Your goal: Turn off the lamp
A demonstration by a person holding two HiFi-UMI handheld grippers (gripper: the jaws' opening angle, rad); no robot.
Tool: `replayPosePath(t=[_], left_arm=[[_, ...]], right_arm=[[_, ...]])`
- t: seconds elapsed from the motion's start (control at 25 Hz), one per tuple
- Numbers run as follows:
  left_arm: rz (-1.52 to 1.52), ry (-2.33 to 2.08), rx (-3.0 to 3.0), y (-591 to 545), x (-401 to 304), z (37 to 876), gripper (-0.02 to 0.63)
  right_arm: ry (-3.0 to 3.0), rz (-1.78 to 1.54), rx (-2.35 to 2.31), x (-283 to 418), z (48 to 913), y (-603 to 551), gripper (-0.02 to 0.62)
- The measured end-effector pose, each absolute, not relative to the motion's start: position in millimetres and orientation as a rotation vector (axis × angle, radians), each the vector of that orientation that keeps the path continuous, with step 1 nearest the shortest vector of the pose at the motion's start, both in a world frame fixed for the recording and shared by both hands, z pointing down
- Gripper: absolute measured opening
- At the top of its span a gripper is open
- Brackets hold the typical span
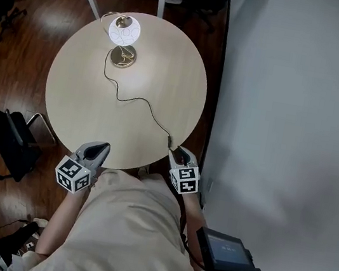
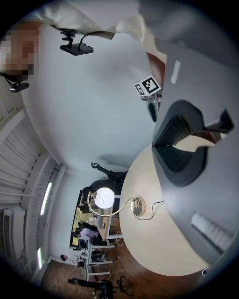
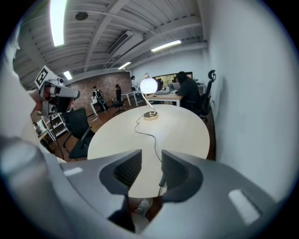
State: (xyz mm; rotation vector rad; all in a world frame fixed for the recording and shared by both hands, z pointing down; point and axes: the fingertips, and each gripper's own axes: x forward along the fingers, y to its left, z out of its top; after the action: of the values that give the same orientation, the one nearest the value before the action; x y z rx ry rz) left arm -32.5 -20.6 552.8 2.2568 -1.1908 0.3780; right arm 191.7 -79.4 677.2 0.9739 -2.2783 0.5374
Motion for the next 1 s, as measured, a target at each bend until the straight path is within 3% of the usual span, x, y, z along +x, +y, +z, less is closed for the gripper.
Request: replayPosePath(t=[1.0], left_arm=[[0.415,-1.218,2.175,-34.0,-36.8,568.6,-0.003]], right_arm=[[-2.078,0.736,0.842,192.3,804.2,-93.7,0.133]])
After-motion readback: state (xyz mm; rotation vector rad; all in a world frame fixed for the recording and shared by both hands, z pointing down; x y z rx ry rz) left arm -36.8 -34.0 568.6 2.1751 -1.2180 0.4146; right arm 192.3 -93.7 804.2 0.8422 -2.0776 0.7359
